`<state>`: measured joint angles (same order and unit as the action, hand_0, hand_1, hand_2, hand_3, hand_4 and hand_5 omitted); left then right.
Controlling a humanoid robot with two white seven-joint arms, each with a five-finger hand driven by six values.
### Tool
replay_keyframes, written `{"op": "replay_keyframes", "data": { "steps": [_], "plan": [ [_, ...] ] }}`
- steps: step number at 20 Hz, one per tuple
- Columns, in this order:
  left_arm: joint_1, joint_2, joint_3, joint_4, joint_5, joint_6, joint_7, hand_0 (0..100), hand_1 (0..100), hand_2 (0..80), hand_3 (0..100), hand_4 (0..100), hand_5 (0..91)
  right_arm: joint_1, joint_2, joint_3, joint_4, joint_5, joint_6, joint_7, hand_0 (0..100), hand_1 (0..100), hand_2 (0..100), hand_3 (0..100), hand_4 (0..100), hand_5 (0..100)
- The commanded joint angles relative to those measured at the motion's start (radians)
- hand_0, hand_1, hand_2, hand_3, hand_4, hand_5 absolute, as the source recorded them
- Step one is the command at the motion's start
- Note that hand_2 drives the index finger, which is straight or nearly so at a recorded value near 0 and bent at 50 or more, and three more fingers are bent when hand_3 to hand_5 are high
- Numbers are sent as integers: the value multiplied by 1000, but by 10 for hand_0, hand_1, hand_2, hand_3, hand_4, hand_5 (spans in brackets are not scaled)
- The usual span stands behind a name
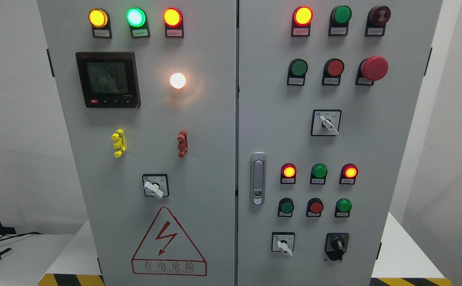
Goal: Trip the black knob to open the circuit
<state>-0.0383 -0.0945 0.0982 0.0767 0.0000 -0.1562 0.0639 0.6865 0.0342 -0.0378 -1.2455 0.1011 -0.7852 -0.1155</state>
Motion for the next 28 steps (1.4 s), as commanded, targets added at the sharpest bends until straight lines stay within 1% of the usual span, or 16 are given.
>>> {"op": "replay_keyframes", "data": {
  "steps": [1,3,5,7,10,12,13,14,17,19,22,25,28],
  "plan": [
    [0,1,0,0,5,0,1,120,389,0,0,0,0,-4,3,-45,-288,3,-114,-1,349,482,261,770,858,872],
    [0,1,0,0,5,0,1,120,389,0,0,0,0,-7,4,-47,-337,3,-111,-1,338,484,302,770,856,872],
    [0,1,0,0,5,0,1,120,389,0,0,0,0,-15,7,-56,-383,3,-94,-3,322,485,306,772,856,872],
    [0,1,0,0,5,0,1,120,389,0,0,0,0,-19,9,-59,-443,3,-39,-7,302,500,316,769,855,874],
    [0,1,0,0,5,0,1,120,389,0,0,0,0,-39,12,-57,-506,2,44,-9,269,565,332,773,874,907],
    [0,-1,0,0,5,0,1,120,389,0,0,0,0,-73,15,-56,-528,3,87,-10,242,629,333,780,907,945],
    [0,-1,0,0,5,0,1,120,389,0,0,0,0,-103,18,-53,-528,5,95,-16,240,637,333,783,912,952],
    [0,-1,0,0,5,0,1,120,389,0,0,0,0,-135,21,-51,-526,8,107,-33,233,649,333,792,922,963],
    [0,1,0,0,5,0,1,120,389,0,0,0,0,-197,19,-51,-528,32,242,-70,218,676,332,799,936,978],
    [0,1,0,0,5,0,1,120,389,0,0,0,0,-225,19,-50,-531,37,293,-85,223,691,330,808,953,986],
    [0,1,0,0,5,0,1,120,389,0,0,0,0,-268,21,-45,-538,37,342,-110,259,728,325,819,975,995],
    [0,-1,0,0,5,0,1,120,389,0,0,0,0,-318,19,-47,-538,34,421,-110,295,783,315,806,971,1000],
    [0,-1,0,0,5,0,1,120,389,0,0,0,0,-360,18,-42,-535,28,443,-110,325,810,314,849,1000,1000]
  ]
}}
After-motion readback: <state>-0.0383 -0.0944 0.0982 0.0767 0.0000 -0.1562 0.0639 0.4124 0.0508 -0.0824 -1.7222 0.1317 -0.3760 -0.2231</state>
